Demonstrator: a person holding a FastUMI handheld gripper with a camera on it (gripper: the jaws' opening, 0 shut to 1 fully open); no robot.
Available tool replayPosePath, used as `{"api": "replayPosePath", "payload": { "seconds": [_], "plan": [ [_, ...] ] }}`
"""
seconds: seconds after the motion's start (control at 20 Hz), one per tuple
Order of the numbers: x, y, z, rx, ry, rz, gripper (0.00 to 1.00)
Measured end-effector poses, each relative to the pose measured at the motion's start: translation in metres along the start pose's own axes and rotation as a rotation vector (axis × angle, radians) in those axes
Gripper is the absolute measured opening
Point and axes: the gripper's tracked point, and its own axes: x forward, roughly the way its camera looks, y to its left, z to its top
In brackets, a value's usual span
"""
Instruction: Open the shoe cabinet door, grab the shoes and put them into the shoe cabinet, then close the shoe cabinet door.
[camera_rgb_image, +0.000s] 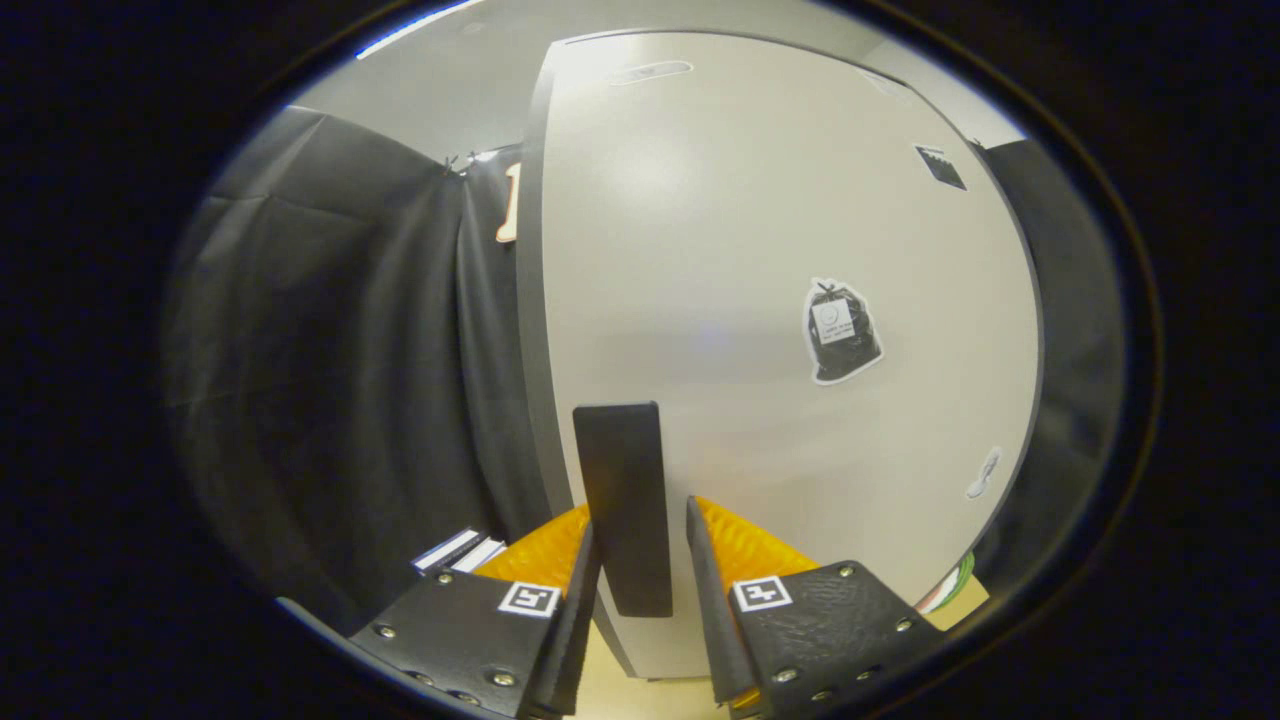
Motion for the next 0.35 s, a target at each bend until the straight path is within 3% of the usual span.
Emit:
{"api": "replayPosePath", "payload": {
  "seconds": [0.35],
  "plan": [
    [-0.0057, 0.0016, 0.0011, 0.003, 0.001, 0.006, 0.49]
  ]
}}
